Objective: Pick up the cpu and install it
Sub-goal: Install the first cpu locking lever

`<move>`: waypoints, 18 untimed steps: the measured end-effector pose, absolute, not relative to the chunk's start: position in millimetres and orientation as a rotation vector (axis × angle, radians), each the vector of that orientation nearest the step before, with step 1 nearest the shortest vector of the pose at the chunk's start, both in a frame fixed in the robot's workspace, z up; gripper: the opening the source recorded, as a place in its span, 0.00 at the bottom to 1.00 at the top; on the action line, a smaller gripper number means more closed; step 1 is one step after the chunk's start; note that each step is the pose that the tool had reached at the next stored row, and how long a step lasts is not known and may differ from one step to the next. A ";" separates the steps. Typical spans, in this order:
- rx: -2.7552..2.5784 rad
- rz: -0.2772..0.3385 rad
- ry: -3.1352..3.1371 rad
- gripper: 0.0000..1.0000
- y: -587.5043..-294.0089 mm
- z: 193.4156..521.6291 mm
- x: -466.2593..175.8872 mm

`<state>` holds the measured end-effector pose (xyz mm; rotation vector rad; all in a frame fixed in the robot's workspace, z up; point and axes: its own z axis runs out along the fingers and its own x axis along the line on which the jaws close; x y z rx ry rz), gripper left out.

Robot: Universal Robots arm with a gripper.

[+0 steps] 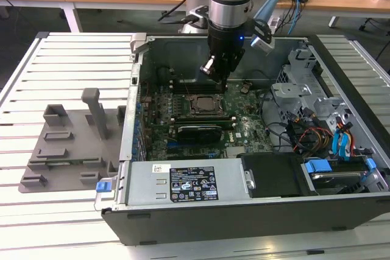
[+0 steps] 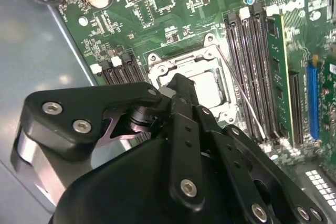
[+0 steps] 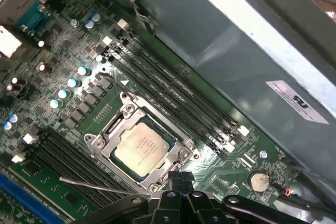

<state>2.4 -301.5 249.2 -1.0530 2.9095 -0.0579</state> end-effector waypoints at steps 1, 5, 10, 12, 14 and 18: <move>-1.038 -0.058 2.915 0.11 -301.5 249.2 2.4; -0.917 -0.061 2.957 0.11 -301.5 249.0 2.4; -0.760 -0.056 3.032 0.11 -301.5 246.9 2.4; -0.725 -0.052 3.054 0.11 -301.5 246.2 2.4; -0.669 -0.046 3.087 0.11 -301.5 245.2 2.4; -0.531 -0.042 3.123 0.11 -301.5 244.9 2.4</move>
